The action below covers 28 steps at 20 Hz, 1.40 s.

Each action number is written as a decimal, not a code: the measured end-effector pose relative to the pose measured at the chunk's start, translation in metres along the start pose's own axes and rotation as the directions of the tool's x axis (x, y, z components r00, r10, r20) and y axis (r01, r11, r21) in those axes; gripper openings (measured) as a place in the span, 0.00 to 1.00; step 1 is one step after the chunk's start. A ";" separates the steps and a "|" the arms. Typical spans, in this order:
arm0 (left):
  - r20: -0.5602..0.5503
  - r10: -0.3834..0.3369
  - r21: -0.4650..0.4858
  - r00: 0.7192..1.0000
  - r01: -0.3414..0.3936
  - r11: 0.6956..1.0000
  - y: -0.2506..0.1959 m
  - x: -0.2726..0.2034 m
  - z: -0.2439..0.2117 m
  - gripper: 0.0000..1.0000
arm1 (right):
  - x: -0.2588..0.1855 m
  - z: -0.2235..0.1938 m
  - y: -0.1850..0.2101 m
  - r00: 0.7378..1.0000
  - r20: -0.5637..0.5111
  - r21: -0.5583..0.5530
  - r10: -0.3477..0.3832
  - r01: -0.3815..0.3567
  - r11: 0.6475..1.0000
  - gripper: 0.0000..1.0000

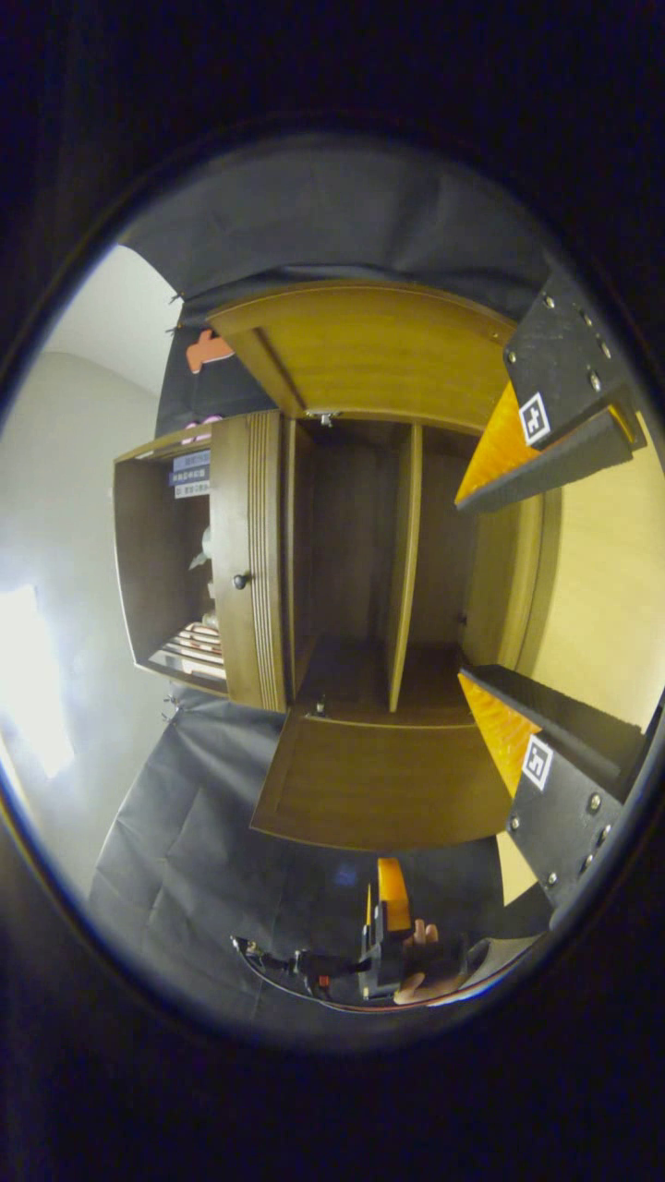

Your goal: Open the right door of the double-door shoe cabinet with the right hand, and open the left door with the left hand.

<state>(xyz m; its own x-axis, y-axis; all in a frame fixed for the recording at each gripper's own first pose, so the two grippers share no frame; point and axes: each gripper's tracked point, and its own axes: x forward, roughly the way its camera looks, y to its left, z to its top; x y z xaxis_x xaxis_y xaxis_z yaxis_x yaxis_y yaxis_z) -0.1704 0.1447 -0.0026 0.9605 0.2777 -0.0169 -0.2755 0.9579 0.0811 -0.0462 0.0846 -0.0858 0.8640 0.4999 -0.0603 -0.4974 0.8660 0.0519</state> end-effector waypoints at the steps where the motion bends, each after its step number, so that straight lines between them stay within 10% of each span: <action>1: 0.007 -0.010 -0.006 1.000 0.011 1.000 -0.008 0.000 0.003 0.93 | 0.000 0.002 0.002 1.000 -0.005 0.003 0.003 -0.003 1.000 0.98; 8: 0.033 -0.110 -0.057 0.993 0.111 0.992 -0.089 -0.001 0.027 0.93 | 0.005 -0.002 0.022 0.999 -0.048 0.054 -0.003 0.006 0.999 0.98; 13: 0.007 -0.163 -0.055 0.987 0.163 0.985 -0.137 0.024 0.026 0.93 | -0.009 -0.002 -0.010 0.989 -0.059 0.052 -0.135 0.138 0.989 0.97; 28: -0.021 -0.163 -0.055 0.986 0.161 0.985 -0.193 0.005 0.010 0.92 | -0.089 0.016 -0.091 0.949 0.034 0.110 -0.312 0.307 0.945 0.98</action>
<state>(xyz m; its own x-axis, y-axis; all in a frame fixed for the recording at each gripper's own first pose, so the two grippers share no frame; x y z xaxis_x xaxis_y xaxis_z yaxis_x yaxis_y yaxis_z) -0.1125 -0.0392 -0.0088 0.9915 0.1197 -0.0505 -0.1187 0.9927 0.0225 -0.0767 -0.0396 -0.0689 0.9783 0.2035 -0.0391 -0.1963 0.9705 0.1398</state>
